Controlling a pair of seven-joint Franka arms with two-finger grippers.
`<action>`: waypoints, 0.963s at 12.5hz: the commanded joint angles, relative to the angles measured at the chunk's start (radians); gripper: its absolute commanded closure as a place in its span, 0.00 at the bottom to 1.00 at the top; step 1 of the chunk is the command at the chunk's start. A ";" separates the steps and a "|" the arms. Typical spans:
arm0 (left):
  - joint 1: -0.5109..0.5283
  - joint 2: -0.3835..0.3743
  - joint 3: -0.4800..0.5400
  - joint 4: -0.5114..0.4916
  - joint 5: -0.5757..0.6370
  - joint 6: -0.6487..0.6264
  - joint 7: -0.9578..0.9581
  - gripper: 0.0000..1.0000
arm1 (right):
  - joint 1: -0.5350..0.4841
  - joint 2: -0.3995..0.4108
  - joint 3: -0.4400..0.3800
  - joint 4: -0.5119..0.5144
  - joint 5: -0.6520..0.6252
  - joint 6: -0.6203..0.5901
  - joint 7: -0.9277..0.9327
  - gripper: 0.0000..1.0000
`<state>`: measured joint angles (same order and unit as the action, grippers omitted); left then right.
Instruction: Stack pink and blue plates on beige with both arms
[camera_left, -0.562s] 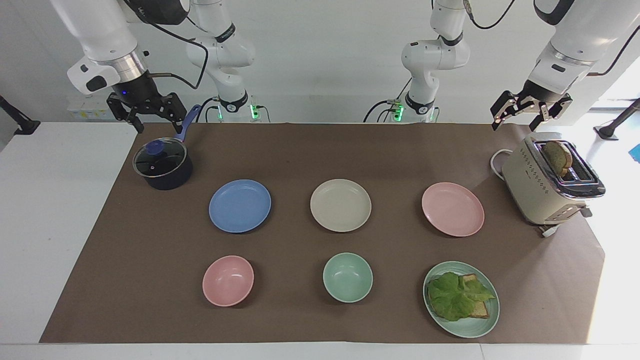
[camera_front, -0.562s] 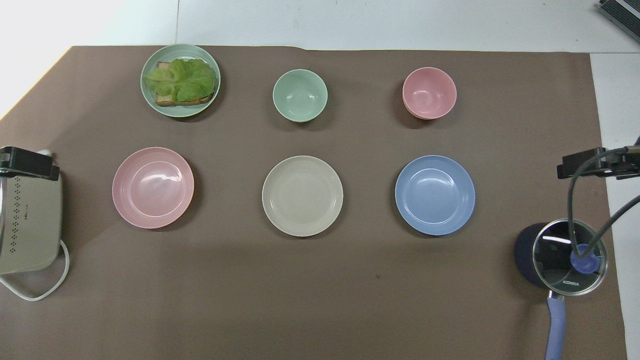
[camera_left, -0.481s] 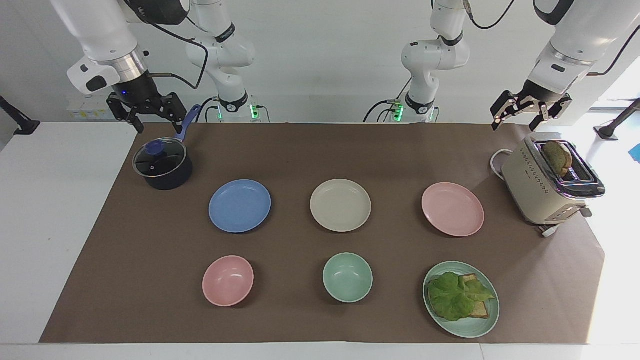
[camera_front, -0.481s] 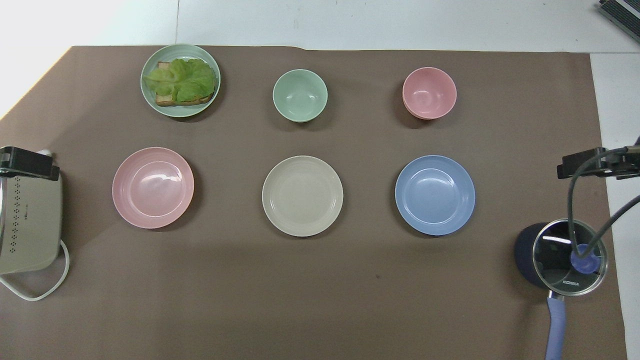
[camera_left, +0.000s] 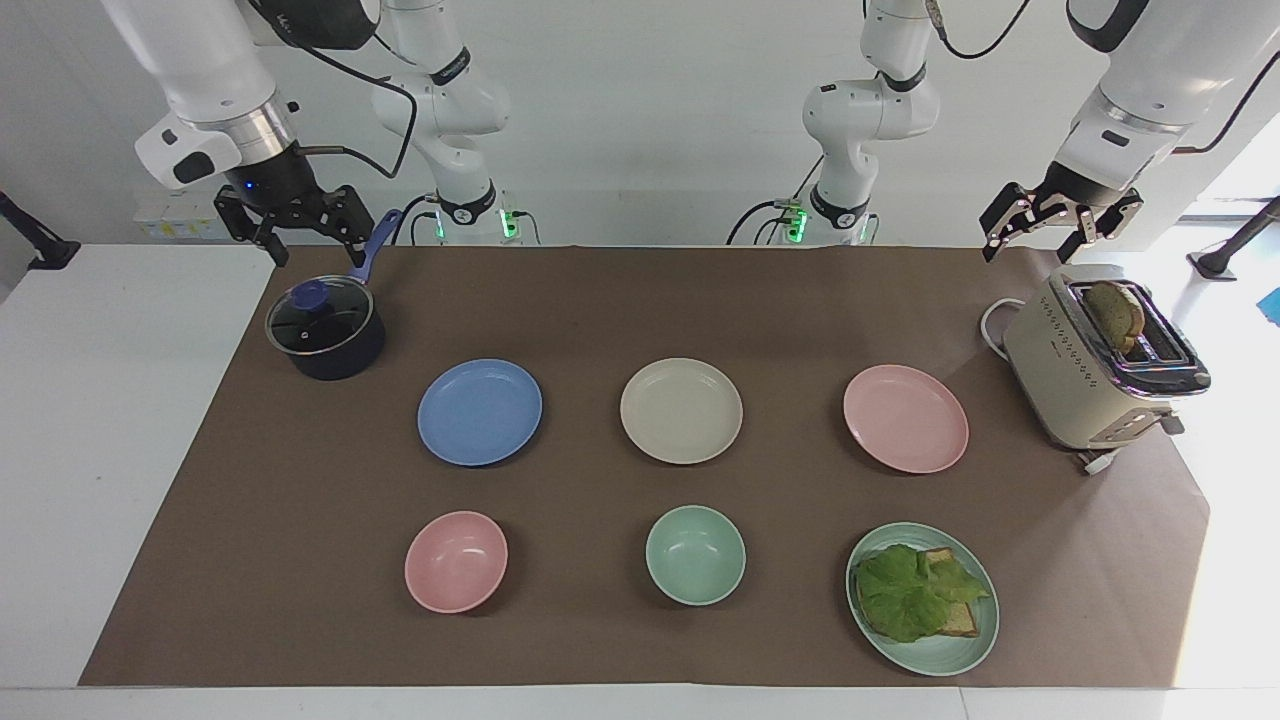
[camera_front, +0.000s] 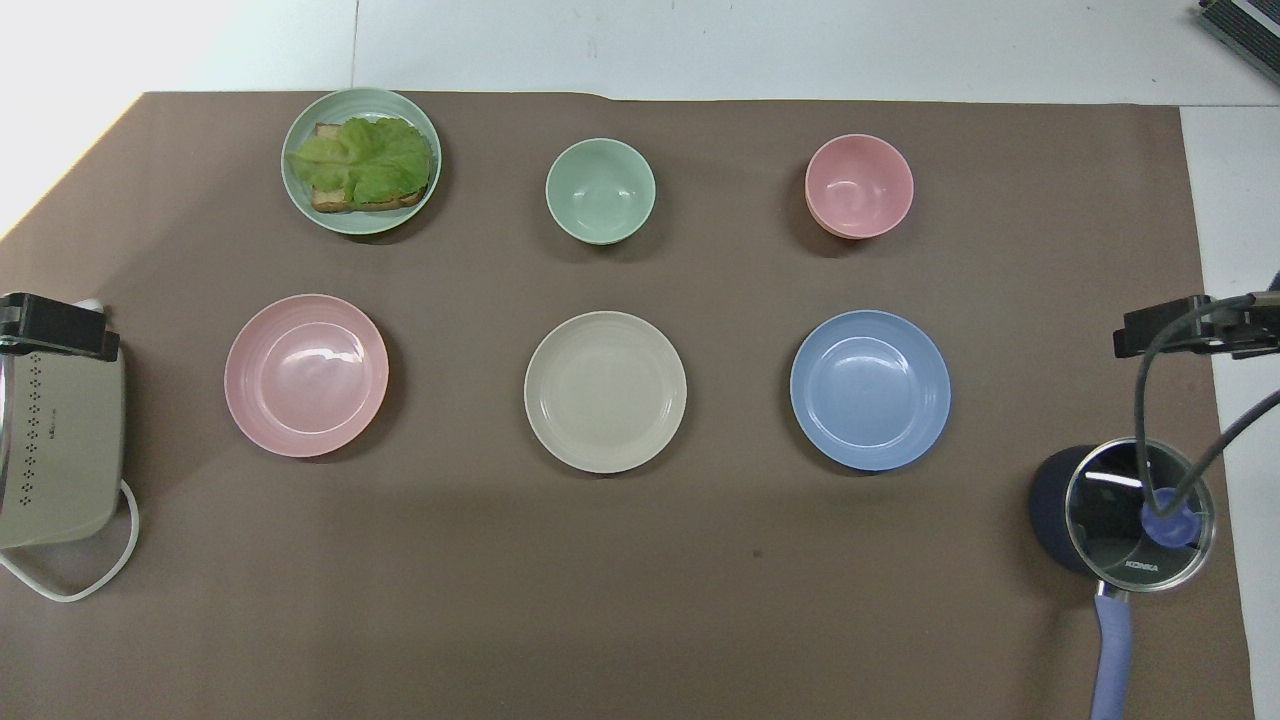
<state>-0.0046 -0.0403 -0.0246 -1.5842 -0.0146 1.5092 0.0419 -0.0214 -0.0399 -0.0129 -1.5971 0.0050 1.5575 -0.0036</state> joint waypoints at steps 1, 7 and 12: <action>0.006 -0.020 -0.002 -0.175 0.012 0.166 0.010 0.00 | -0.011 0.002 0.008 0.011 0.007 -0.010 0.013 0.00; 0.017 0.123 0.000 -0.309 0.012 0.463 0.010 0.00 | -0.011 0.002 0.008 0.011 0.007 -0.008 0.014 0.00; 0.075 0.253 0.000 -0.350 0.012 0.591 0.018 0.00 | -0.011 0.002 0.008 0.011 0.007 -0.010 0.011 0.00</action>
<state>0.0522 0.2062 -0.0200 -1.9067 -0.0144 2.0614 0.0485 -0.0214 -0.0399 -0.0129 -1.5971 0.0050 1.5575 -0.0035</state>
